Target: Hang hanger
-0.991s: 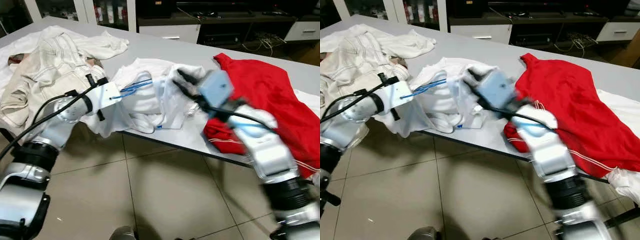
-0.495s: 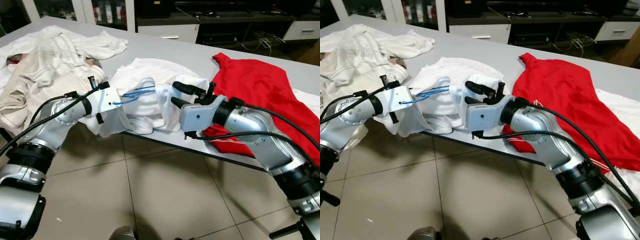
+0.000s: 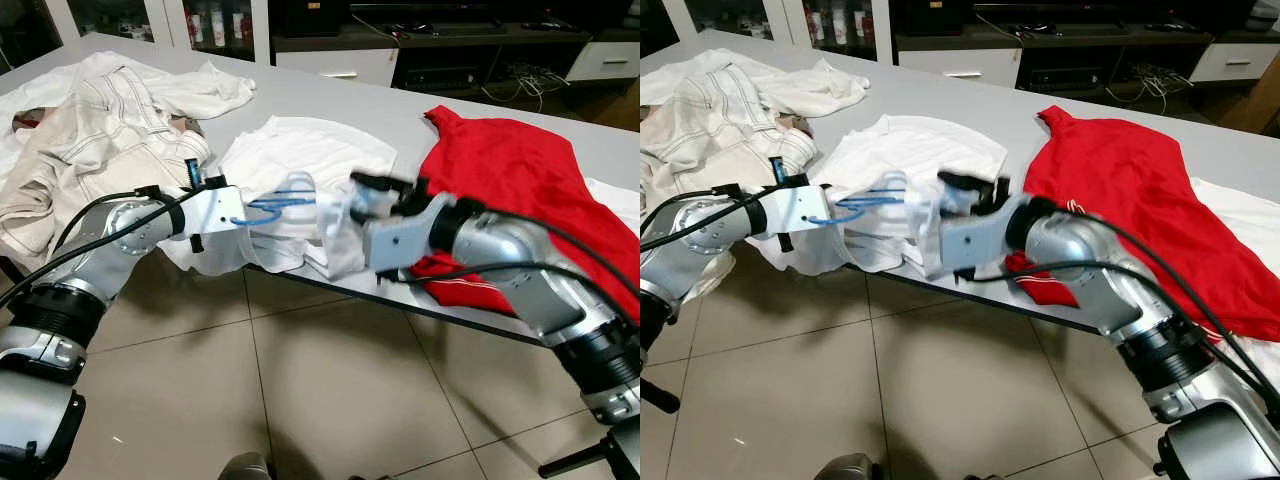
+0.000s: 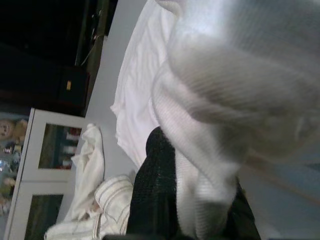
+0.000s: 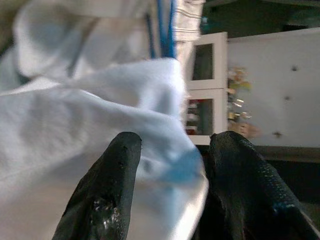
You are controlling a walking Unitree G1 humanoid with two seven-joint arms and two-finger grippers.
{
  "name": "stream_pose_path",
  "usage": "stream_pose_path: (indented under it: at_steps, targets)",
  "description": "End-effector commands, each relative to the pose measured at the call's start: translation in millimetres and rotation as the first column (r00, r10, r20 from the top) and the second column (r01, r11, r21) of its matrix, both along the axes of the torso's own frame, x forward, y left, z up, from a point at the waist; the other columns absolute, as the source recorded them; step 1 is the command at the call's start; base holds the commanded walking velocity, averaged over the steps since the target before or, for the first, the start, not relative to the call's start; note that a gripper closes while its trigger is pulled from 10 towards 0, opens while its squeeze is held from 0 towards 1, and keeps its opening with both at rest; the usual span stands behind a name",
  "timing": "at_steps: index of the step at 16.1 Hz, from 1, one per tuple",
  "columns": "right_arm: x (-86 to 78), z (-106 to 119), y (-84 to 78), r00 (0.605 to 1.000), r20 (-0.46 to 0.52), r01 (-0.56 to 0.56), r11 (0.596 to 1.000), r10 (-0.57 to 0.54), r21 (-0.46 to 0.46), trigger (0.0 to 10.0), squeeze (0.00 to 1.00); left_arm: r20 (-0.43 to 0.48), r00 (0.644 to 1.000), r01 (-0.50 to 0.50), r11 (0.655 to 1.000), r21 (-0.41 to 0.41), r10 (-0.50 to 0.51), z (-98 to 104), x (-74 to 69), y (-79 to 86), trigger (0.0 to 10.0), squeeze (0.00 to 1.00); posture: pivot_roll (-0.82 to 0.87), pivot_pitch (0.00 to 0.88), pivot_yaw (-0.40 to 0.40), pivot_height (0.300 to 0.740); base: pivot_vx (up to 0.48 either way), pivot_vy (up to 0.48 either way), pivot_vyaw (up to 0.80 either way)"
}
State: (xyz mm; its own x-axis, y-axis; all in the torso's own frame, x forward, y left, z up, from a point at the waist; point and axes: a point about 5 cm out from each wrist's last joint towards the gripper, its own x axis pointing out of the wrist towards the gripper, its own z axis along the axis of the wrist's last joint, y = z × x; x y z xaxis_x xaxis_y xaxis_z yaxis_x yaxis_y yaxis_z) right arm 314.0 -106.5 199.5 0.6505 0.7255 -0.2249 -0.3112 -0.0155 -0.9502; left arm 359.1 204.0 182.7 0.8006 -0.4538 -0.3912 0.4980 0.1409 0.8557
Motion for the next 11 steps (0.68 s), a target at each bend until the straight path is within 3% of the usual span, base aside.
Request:
stream_pose_path:
  at_steps: [1, 6, 7, 9, 11]
  targets:
    - [0.6, -6, -4.0, 0.999, -0.031, 0.017, 0.999, -0.018, -0.033, 10.0, 0.14, 0.025, 0.998, 0.048, 0.999, 0.024, -0.049, 10, 1.5, -8.1, 1.7, 0.0, 0.13, 0.006, -0.034, 0.74, 0.0, 0.0, 0.0]
    - [8.8, -18, 1.6, 0.996, -0.064, 0.057, 0.997, -0.06, -0.052, 10.0, 0.13, 0.056, 0.993, 0.103, 0.994, 0.033, -0.105, 16, -0.5, -17.2, 1.6, 0.0, 0.14, 0.009, -0.037, 0.74, 0.0, 0.0, 0.0]
    - [10.4, -23, 2.0, 0.993, -0.089, 0.067, 0.996, -0.072, -0.063, 10.0, 0.0, 0.068, 0.989, 0.126, 0.991, 0.04, -0.129, 17, -1.5, -19.8, 1.6, 0.0, 0.14, 0.01, -0.039, 0.74, 0.0, 0.0, 0.0]
    - [13.7, -30, 2.3, 0.985, -0.141, 0.095, 0.994, -0.103, -0.057, 0.0, 0.0, 0.106, 0.972, 0.204, 0.978, 0.043, -0.208, 19, -6.1, -27.1, 2.3, 0.0, 0.15, 0.01, -0.042, 0.74, 0.0, 0.0, 0.0]
    - [17.1, -31, 0.1, 0.978, -0.16, 0.132, 0.991, -0.136, -0.036, 0.0, 0.0, 0.113, 0.971, 0.209, 0.977, 0.046, -0.213, 17, -7.7, -27.1, 2.9, 0.0, 0.15, 0.01, -0.044, 0.74, 0.0, 0.0, 0.0]
